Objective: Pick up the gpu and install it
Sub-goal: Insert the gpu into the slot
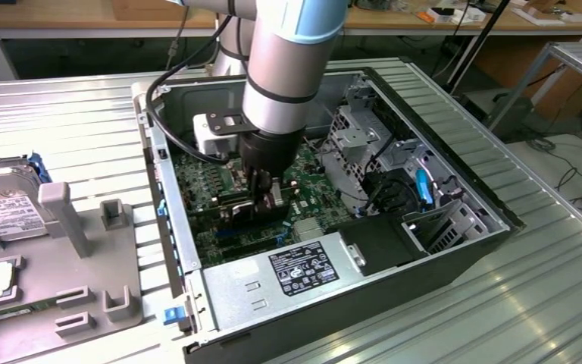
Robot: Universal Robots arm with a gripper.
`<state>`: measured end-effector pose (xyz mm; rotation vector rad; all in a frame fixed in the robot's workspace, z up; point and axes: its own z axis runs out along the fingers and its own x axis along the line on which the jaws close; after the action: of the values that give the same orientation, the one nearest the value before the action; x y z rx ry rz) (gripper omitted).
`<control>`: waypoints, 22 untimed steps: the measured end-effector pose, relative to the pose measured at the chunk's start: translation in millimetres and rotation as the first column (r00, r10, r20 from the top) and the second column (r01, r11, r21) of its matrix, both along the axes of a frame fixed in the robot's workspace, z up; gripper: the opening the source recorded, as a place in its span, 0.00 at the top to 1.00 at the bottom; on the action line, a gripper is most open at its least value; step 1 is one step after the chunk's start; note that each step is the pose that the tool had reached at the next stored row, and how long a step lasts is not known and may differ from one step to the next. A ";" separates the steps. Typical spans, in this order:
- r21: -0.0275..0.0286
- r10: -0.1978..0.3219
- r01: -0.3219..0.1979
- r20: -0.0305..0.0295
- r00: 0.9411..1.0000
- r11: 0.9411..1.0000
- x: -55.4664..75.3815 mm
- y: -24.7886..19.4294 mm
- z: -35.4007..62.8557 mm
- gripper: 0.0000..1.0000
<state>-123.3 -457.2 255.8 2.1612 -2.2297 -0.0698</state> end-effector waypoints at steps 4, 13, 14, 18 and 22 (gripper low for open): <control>0.000 0.000 0.000 0.000 1.000 1.000 -0.3 1.0 -1.7 0.73; 0.002 0.000 0.000 0.001 1.000 1.000 -0.3 1.2 -6.8 0.73; 0.001 0.000 0.000 0.001 1.000 1.000 -0.4 1.1 -6.7 0.73; 0.001 0.000 0.000 0.000 1.000 1.000 -0.4 1.0 -6.6 0.54; -0.007 0.000 0.000 0.000 1.000 1.000 0.1 1.6 16.3 0.42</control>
<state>-123.2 -455.5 272.2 2.1579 -2.2265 -0.0623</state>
